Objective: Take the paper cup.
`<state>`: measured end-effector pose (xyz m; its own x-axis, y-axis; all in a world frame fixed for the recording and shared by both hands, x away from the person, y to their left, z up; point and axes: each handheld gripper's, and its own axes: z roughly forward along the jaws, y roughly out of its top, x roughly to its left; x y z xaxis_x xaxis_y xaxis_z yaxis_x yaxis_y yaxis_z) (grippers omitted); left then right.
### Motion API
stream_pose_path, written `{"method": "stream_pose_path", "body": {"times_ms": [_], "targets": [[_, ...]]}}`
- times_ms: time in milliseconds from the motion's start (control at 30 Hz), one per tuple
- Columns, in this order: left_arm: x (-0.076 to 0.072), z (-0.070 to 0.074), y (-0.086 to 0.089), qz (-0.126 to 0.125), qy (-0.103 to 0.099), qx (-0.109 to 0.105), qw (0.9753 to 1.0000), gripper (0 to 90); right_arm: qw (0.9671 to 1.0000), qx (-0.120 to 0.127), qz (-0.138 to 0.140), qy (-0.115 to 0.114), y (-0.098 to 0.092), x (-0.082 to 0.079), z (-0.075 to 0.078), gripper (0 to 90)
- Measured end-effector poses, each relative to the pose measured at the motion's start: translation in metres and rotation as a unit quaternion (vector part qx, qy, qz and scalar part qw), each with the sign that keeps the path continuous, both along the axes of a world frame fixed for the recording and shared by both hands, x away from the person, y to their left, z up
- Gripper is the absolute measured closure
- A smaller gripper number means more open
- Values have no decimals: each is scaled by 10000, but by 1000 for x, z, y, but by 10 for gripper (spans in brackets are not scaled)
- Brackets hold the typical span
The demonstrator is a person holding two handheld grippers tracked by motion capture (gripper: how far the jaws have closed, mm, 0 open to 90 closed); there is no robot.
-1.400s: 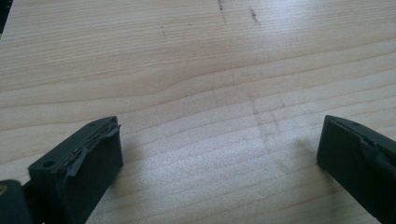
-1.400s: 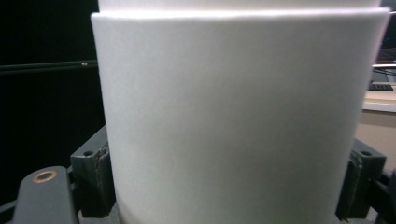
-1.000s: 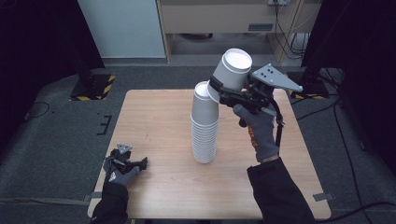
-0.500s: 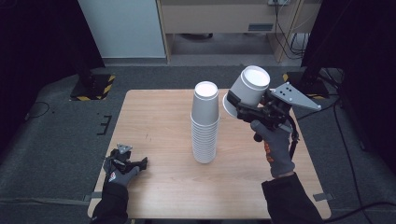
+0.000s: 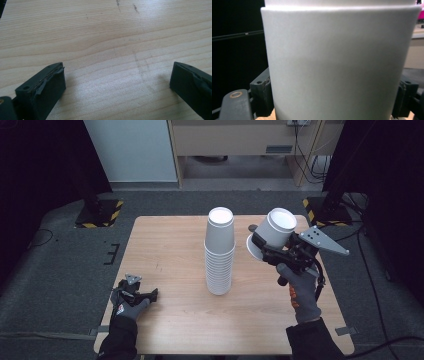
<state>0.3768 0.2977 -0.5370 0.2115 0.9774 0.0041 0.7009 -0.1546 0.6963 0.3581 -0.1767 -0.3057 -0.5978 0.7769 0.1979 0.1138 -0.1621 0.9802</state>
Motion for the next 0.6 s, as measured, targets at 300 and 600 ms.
{"method": "stream_pose_path", "body": {"times_ms": [300, 600], "targets": [[0, 0, 0, 0, 0, 4, 10000, 0, 9995, 55, -9, 311, -11, -6, -35, 159], [-1, 0, -1, 60, -2, 10, 10000, 0, 9977, 156, -38, 658, -27, -10, -67, 159]]}}
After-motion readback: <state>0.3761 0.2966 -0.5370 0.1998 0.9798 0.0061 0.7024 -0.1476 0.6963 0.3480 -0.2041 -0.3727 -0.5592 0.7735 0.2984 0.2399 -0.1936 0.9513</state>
